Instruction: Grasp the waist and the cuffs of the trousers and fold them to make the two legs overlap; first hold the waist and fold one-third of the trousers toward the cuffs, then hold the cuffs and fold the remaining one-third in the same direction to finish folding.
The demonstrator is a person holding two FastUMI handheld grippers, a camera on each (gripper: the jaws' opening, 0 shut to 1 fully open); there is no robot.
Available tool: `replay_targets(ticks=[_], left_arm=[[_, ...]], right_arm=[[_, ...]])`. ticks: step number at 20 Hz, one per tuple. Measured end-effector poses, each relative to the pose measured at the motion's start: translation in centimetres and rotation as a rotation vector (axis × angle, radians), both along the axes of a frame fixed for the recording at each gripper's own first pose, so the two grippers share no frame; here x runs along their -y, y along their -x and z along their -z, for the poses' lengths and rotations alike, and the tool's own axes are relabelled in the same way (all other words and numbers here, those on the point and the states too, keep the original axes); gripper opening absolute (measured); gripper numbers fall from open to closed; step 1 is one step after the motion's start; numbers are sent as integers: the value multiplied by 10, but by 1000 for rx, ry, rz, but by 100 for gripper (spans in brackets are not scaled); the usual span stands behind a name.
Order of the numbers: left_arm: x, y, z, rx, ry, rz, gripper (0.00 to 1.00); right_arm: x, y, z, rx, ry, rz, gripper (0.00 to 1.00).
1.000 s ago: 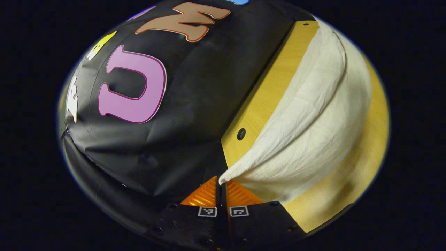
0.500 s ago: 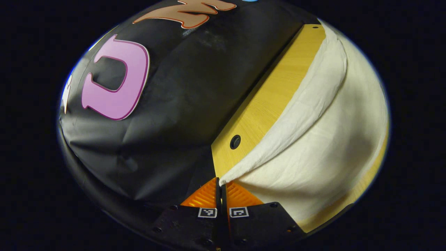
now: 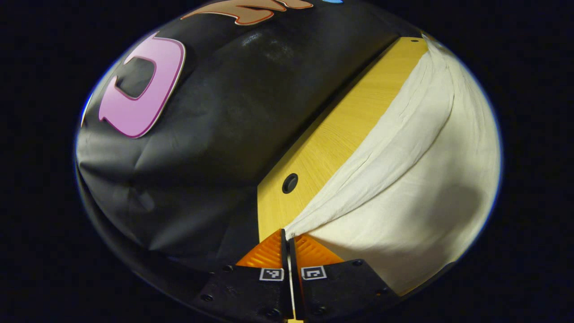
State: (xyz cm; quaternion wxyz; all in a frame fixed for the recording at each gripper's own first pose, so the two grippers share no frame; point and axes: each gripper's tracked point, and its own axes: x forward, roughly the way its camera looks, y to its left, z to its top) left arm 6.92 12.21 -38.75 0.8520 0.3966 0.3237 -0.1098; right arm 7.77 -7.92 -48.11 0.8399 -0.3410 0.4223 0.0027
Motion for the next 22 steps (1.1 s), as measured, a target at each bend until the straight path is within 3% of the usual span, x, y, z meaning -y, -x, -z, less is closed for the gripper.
replay_targets(ticks=[3, 4, 5, 11, 17, 22], left_arm=[[9, 9, -15, 31, 99, -17, 75], [14, 9, -22, 51, 133, -28, 100], [20, 10, -34, 77, 170, -38, 95], [53, 37, -86, 147, 358, -103, 95], [70, 57, -114, 166, 535, -249, 95], [83, 67, -141, 196, 581, -322, 95]], right_arm=[[-2, 5, -27, 46, -63, 64, 100], [-1, 7, -34, 62, -92, 96, 98], [2, 10, -43, 73, -123, 131, 100], [29, 27, -54, 104, -304, 330, 98], [76, 51, -31, 85, -447, 508, 100], [103, 83, 1, 45, -576, 706, 99]])
